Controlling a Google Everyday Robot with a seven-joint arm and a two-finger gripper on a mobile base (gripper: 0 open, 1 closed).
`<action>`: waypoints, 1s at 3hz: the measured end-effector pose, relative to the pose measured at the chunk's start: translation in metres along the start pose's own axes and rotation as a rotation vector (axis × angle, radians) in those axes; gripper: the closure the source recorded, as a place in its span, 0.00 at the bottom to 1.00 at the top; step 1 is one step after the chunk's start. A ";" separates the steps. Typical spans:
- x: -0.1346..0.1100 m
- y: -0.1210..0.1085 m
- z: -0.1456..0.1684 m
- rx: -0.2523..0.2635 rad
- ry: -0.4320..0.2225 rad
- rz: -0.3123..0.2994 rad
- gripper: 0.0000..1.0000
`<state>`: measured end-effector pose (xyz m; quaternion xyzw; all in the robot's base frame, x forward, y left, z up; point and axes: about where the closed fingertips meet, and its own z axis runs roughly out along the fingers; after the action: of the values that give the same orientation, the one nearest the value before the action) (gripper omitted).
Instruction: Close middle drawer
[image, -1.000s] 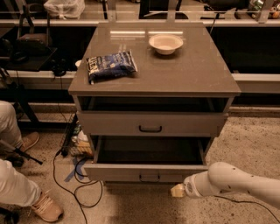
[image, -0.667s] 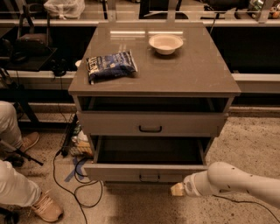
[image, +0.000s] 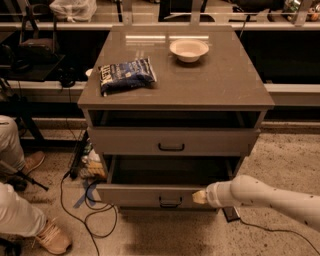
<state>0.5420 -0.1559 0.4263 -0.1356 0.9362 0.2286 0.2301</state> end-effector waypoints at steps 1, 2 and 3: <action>0.001 0.000 -0.001 0.000 -0.003 -0.001 1.00; -0.035 -0.005 0.014 -0.004 -0.067 -0.025 1.00; -0.067 -0.007 0.026 -0.015 -0.125 -0.048 1.00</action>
Offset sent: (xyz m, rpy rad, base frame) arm 0.1244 0.0204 0.0192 0.0566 -0.2256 -0.0132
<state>0.6117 -0.1392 0.4363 -0.1451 0.9147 0.2380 0.2927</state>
